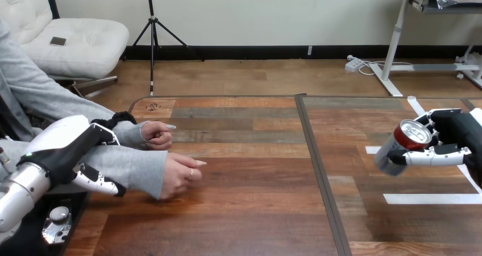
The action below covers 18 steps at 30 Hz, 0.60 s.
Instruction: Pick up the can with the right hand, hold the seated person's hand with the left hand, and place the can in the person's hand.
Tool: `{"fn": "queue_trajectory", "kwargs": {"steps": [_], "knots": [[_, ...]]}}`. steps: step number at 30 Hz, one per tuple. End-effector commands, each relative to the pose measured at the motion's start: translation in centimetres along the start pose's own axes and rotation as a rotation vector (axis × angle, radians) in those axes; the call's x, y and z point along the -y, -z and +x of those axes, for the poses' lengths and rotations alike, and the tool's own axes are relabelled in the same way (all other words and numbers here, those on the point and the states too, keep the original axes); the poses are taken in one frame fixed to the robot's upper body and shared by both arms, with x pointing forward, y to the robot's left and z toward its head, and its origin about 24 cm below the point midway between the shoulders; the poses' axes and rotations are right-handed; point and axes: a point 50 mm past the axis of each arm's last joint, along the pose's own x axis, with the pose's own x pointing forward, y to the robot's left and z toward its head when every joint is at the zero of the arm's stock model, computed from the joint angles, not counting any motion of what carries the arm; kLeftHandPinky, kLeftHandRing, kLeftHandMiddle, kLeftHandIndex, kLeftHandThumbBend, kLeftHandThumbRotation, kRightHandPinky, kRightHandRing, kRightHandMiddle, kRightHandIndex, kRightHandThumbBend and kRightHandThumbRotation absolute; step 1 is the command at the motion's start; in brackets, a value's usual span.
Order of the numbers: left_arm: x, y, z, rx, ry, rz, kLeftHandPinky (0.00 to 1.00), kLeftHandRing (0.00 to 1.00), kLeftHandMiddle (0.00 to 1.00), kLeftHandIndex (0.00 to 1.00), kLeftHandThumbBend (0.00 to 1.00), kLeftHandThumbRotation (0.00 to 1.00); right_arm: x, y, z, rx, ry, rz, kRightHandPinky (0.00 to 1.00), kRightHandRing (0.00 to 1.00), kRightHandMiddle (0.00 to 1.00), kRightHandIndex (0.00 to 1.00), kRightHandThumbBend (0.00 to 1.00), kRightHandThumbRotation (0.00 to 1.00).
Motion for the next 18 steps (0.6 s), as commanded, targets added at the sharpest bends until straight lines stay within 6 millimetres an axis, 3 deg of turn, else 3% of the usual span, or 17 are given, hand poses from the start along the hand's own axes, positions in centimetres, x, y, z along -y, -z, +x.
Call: {"fn": "queue_trajectory", "kwargs": {"steps": [1, 13, 18], "knots": [[-3.82, -2.62, 0.96, 0.136, -0.144, 0.011, 0.29, 0.33, 0.39, 0.46, 0.76, 0.00, 0.81, -3.25, 1.50, 0.146, 0.054, 0.040, 0.27, 0.30, 0.39, 0.42, 0.84, 0.00], [-3.72, -3.25, 1.09, 0.164, -0.149, -0.004, 0.26, 0.30, 0.37, 0.46, 0.76, 0.00, 0.52, -3.44, 1.53, 0.151, 0.066, 0.020, 0.18, 0.24, 0.39, 0.42, 0.86, 0.00], [-3.73, -3.52, 1.20, 0.171, -0.152, -0.002, 0.27, 0.31, 0.38, 0.46, 0.75, 0.00, 0.40, -3.48, 1.58, 0.151, 0.061, 0.031, 0.19, 0.25, 0.39, 0.42, 0.86, 0.00]]}}
